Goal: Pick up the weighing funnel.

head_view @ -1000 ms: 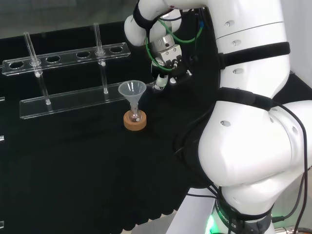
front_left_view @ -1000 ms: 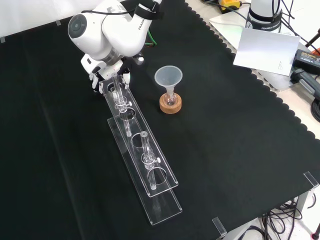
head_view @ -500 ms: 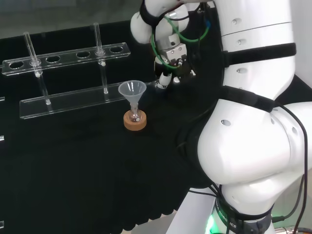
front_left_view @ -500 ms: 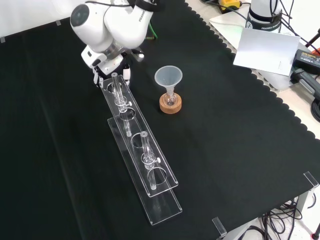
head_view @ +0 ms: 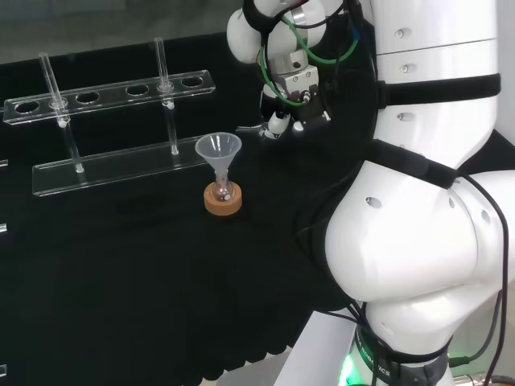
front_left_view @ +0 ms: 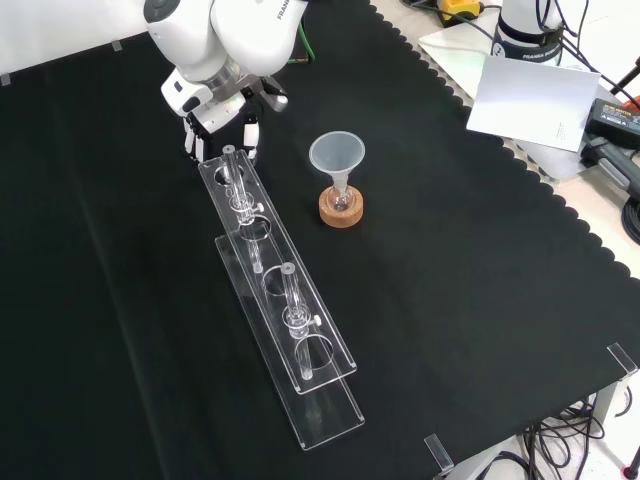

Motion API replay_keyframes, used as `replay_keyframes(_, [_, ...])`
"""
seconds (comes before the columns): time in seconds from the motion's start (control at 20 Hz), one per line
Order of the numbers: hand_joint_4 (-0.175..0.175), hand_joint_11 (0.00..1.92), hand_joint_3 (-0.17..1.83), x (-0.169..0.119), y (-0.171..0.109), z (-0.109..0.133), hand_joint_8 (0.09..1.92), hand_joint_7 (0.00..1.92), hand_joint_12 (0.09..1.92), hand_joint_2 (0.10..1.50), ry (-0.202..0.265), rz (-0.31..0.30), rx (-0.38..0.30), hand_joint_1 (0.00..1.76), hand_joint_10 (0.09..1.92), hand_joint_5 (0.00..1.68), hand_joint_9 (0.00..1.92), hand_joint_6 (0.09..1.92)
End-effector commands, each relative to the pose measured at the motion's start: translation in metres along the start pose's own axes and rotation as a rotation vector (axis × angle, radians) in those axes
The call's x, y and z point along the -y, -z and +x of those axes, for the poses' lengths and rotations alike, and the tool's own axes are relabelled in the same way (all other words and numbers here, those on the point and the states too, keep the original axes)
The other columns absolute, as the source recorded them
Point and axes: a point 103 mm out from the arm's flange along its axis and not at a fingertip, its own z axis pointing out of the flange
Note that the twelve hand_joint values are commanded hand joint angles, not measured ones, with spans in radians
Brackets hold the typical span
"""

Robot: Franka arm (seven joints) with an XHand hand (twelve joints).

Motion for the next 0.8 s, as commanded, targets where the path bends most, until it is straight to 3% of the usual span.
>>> replay_keyframes(0.05, [0.175,1.12,0.5,0.011,0.015,-0.008,0.63,0.84,0.85,0.73,-0.015,0.0,0.025,1.12,0.18,1.3,1.26,0.56])
replay_keyframes(0.2, [0.175,1.12,0.5,0.019,0.022,-0.008,0.63,0.84,0.85,0.73,-0.033,-0.001,-0.003,1.12,0.17,1.3,1.26,0.55])
replay_keyframes(0.5, [0.175,1.12,0.5,0.03,0.036,-0.002,0.63,0.85,0.84,0.73,-0.035,-0.007,0.043,1.12,0.17,1.3,1.26,0.55])
replay_keyframes(0.8, [0.175,1.12,0.5,0.038,0.052,-0.011,0.62,0.84,0.84,0.73,-0.065,-0.013,0.057,1.12,0.16,1.31,1.26,0.55])
